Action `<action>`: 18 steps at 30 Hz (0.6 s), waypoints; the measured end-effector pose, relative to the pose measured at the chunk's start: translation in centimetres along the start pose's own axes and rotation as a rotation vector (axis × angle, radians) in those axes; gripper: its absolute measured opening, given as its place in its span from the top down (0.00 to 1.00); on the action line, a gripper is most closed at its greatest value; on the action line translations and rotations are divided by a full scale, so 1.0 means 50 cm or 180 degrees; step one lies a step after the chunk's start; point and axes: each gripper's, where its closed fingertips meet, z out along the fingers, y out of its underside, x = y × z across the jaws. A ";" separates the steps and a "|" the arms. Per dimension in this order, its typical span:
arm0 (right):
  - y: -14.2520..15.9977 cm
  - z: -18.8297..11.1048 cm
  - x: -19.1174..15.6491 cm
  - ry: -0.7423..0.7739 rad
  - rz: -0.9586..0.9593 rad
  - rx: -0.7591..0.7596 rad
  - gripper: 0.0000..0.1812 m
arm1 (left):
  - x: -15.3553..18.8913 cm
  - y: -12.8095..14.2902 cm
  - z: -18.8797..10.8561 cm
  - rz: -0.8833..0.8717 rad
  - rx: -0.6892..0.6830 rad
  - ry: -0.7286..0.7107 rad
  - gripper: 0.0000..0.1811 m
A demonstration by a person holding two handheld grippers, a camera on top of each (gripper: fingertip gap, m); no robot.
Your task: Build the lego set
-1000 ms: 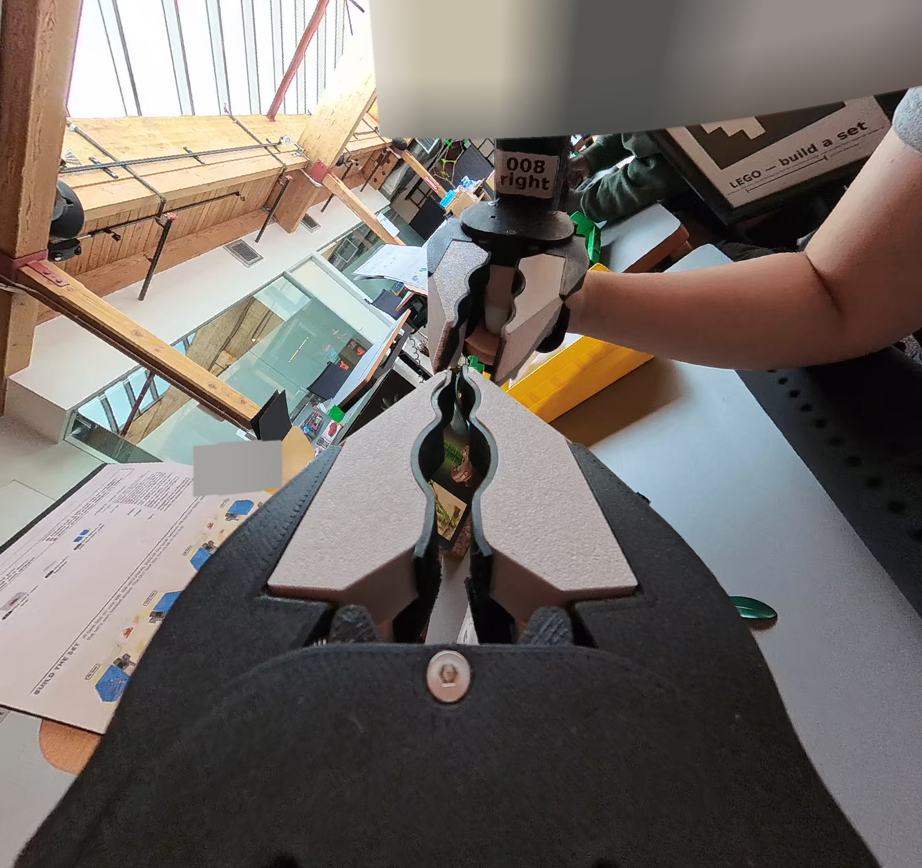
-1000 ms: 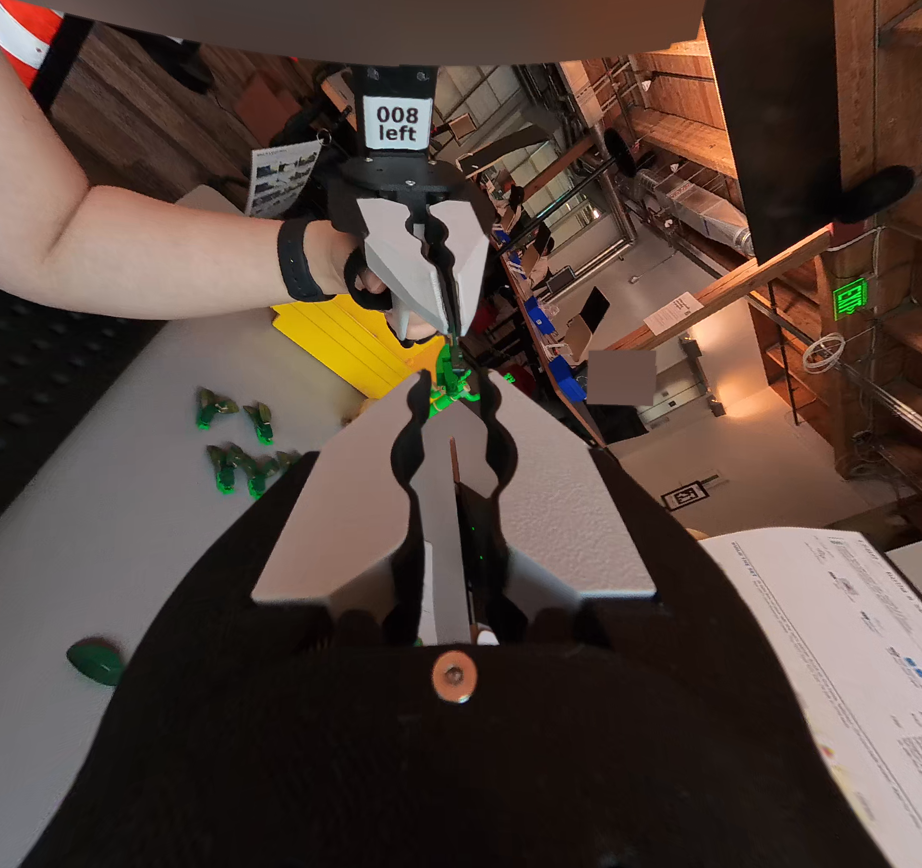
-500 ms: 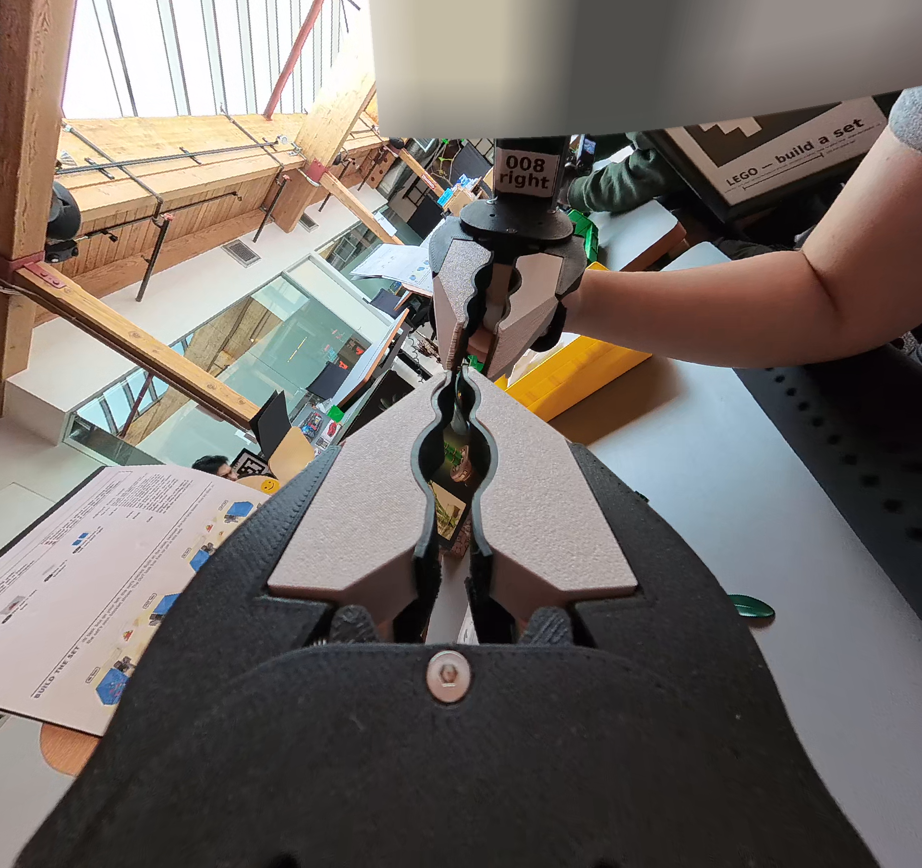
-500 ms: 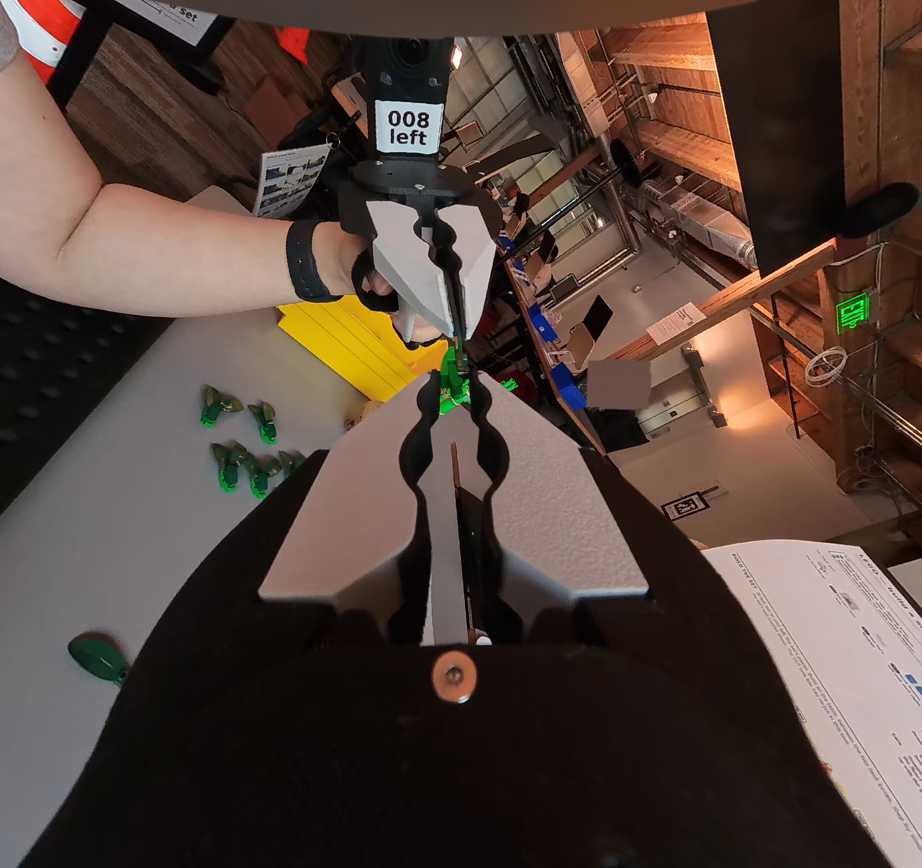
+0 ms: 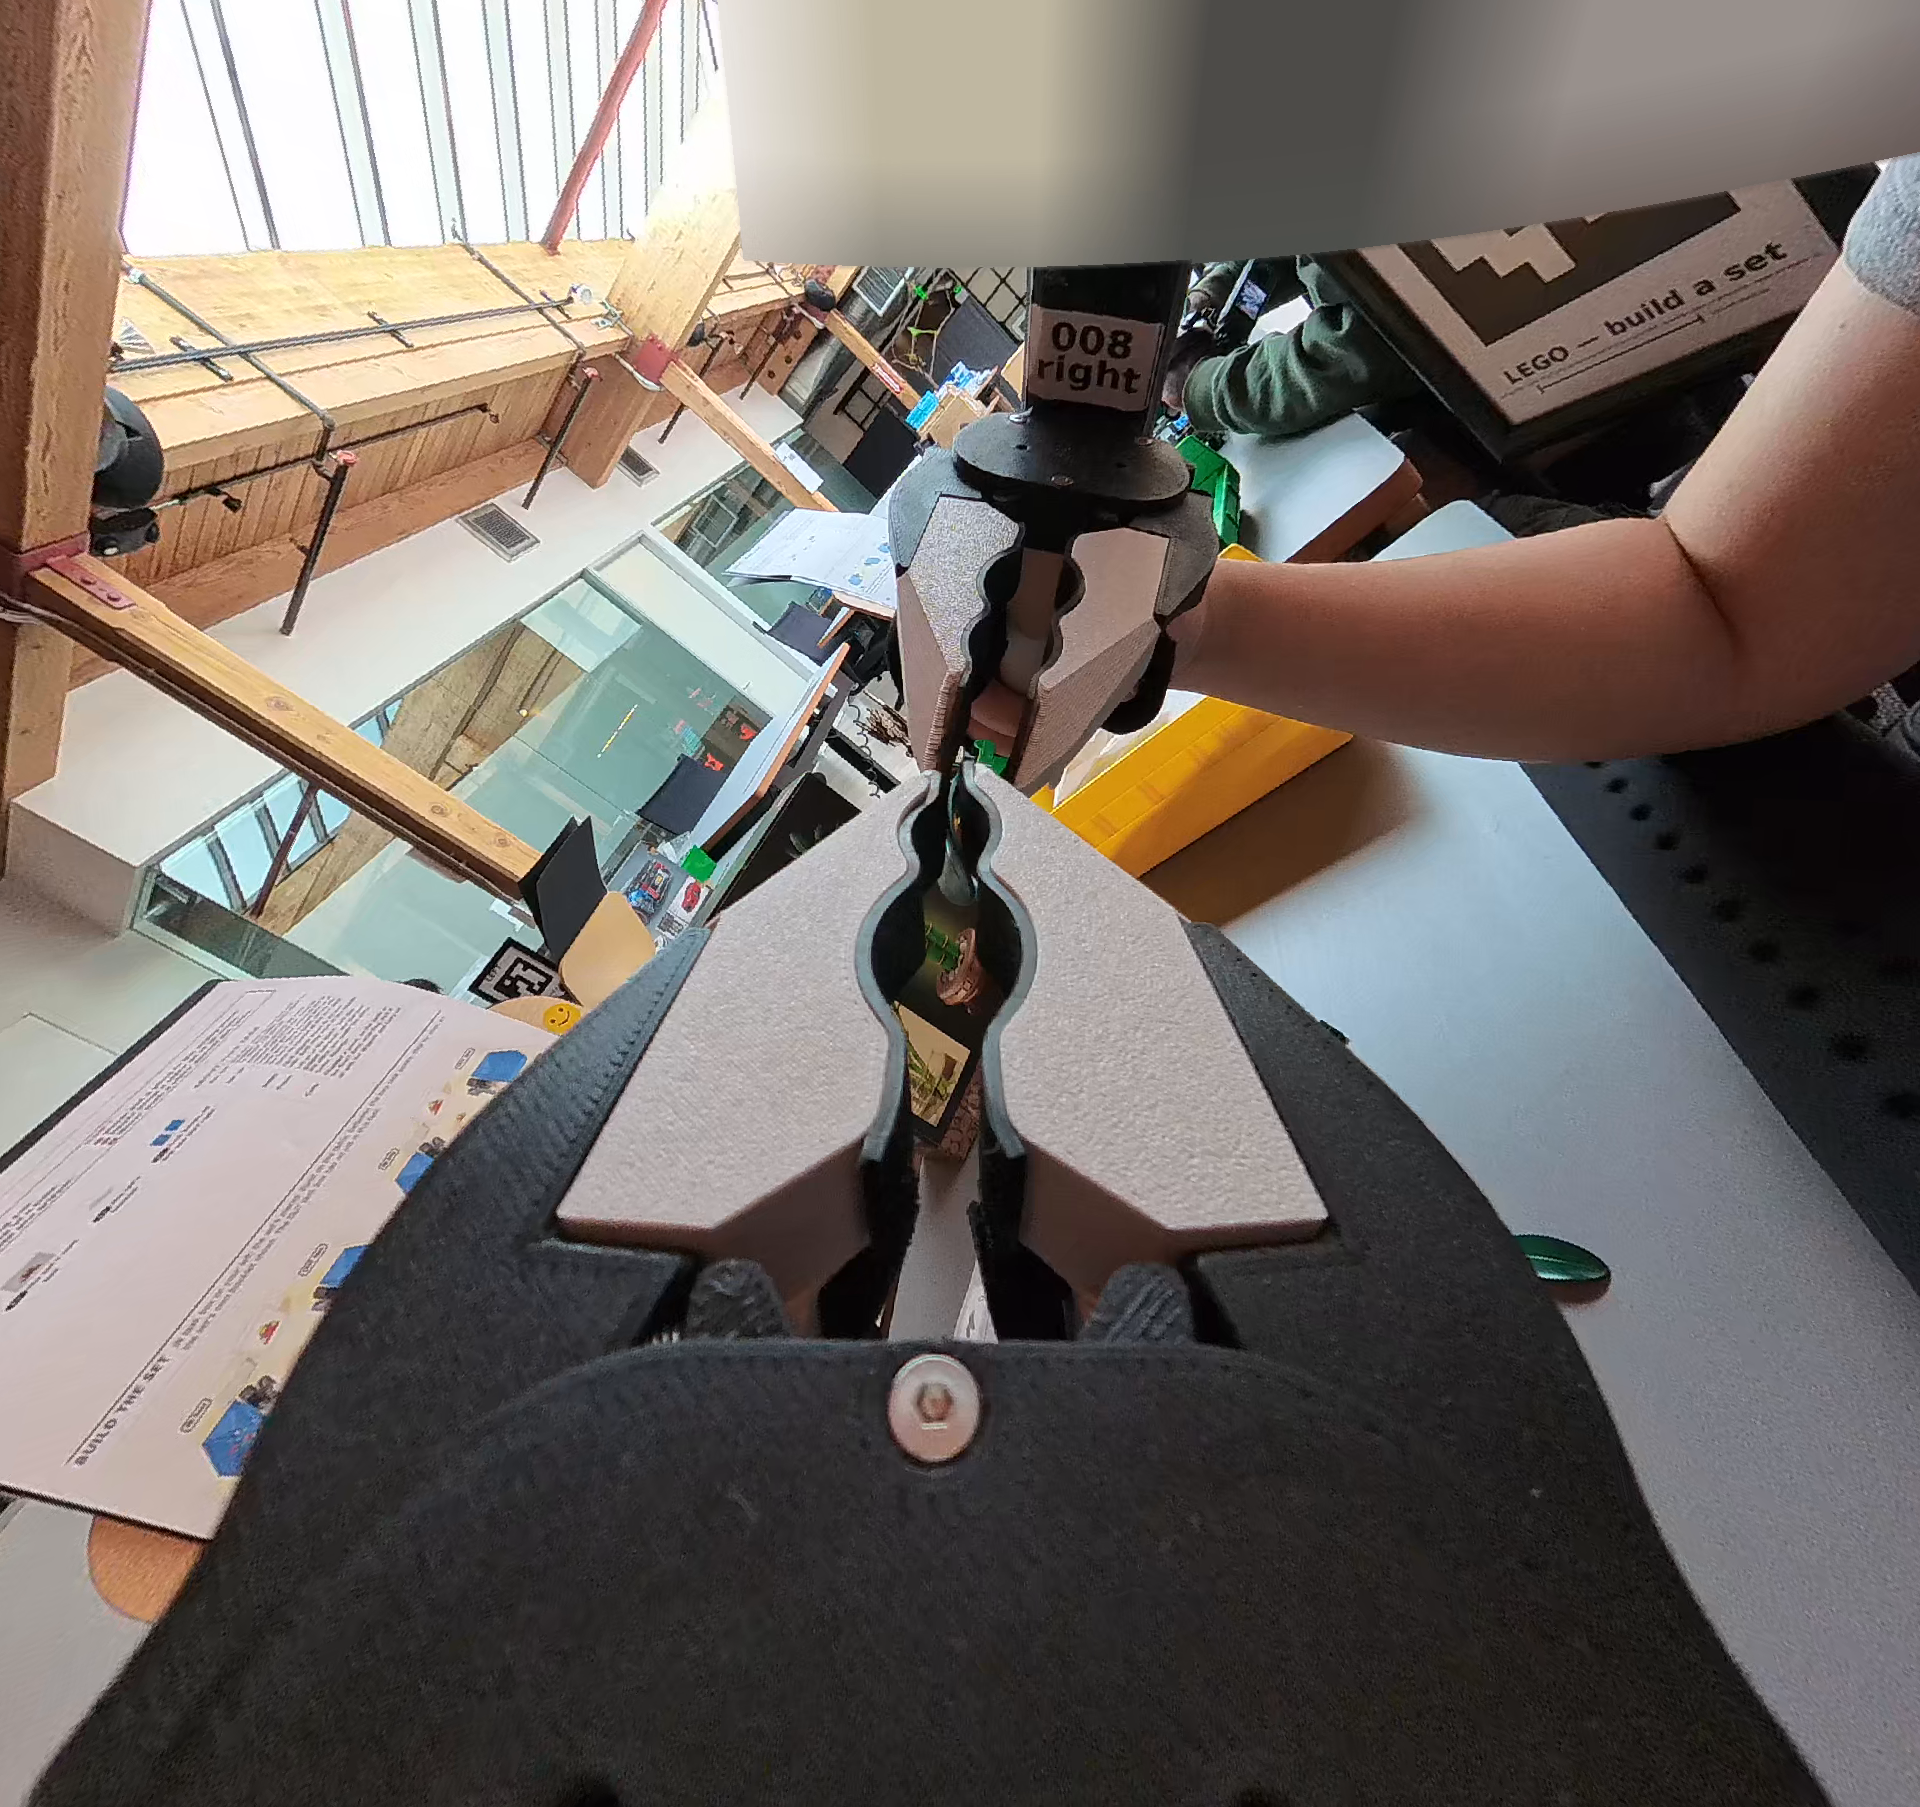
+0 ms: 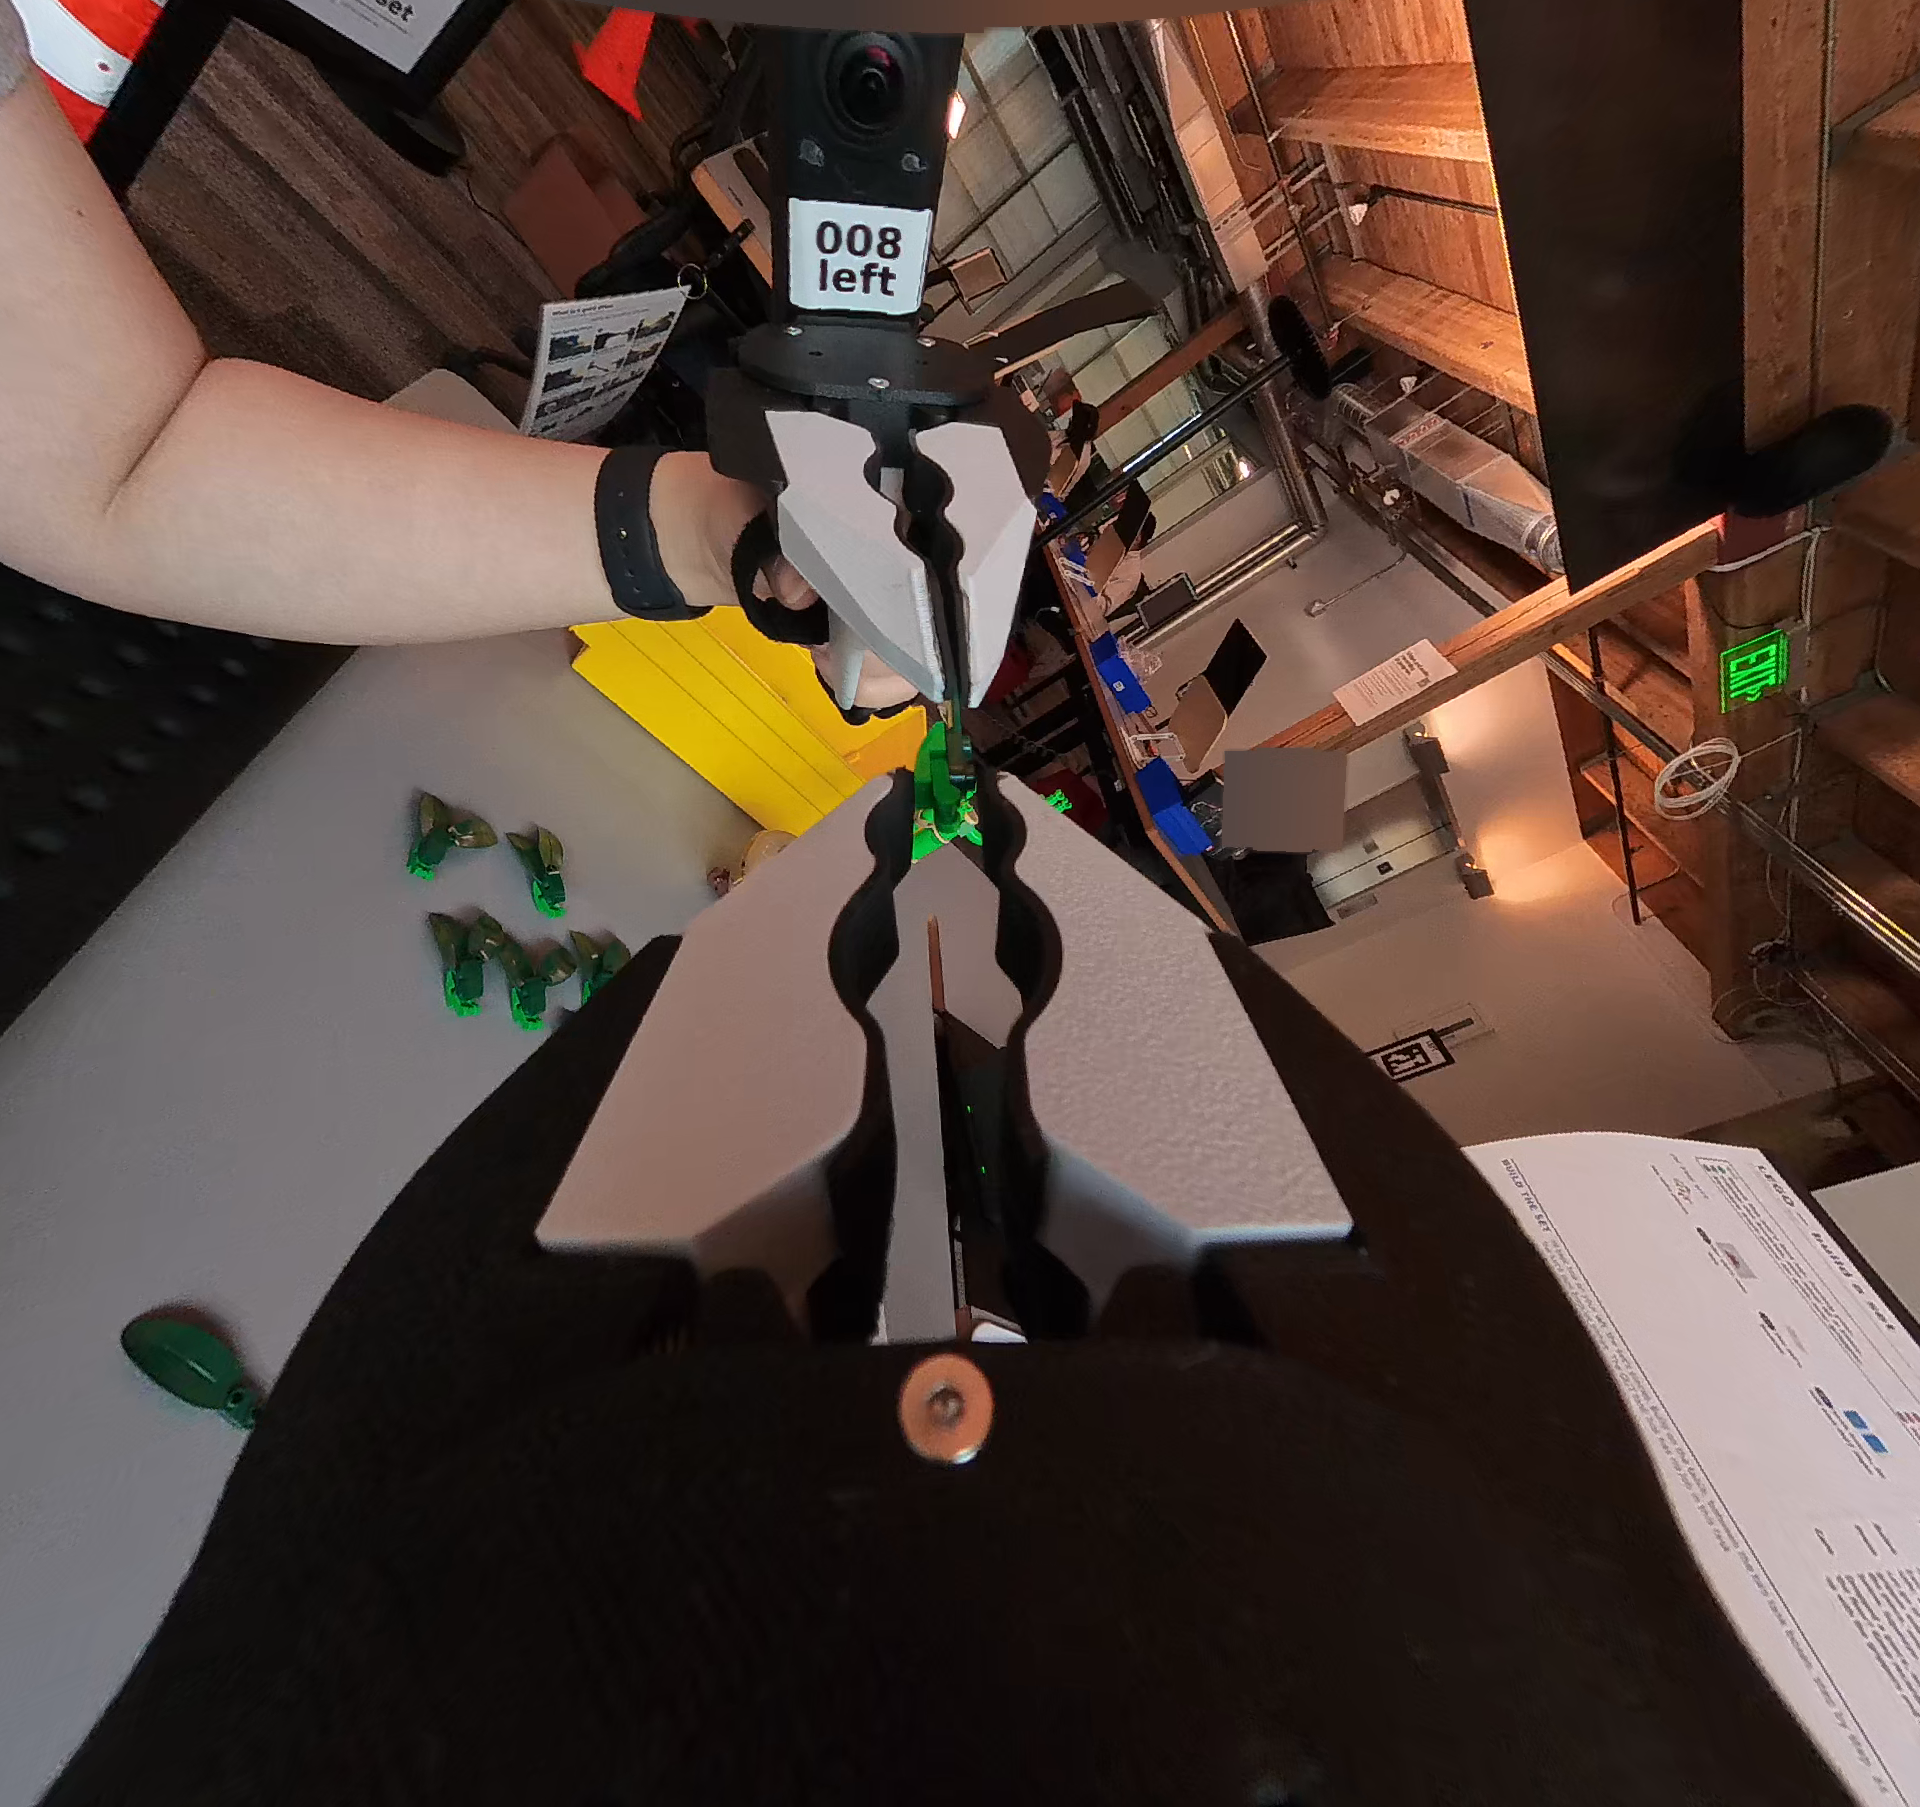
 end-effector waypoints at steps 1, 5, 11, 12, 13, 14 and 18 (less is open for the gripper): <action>0.000 0.000 0.000 0.0000 -0.0004 -0.0004 0.94 | 0.000 0.000 0.000 0.0001 -0.0003 0.0001 1.00; -0.002 0.002 -0.005 -0.0024 -0.0028 0.0009 0.94 | 0.003 -0.001 -0.001 0.0003 0.0010 0.0027 1.00; -0.001 0.004 -0.011 0.0000 -0.0266 -0.0075 0.95 | 0.011 -0.001 0.000 0.0096 -0.0012 0.0065 1.00; -0.002 0.004 -0.011 0.0017 -0.0305 -0.0076 0.95 | 0.012 -0.003 -0.001 0.0104 -0.0004 0.0068 1.00; -0.004 0.004 -0.011 0.0038 -0.0344 -0.0075 0.95 | 0.012 -0.004 -0.002 0.0115 0.0006 0.0069 1.00; -0.006 0.004 -0.011 0.0053 -0.0378 -0.0076 0.95 | 0.013 -0.006 -0.002 0.0126 0.0015 0.0072 1.00; -0.015 0.005 -0.013 0.0099 -0.0499 -0.0055 0.95 | 0.016 -0.014 -0.007 0.0148 0.0066 0.0095 1.00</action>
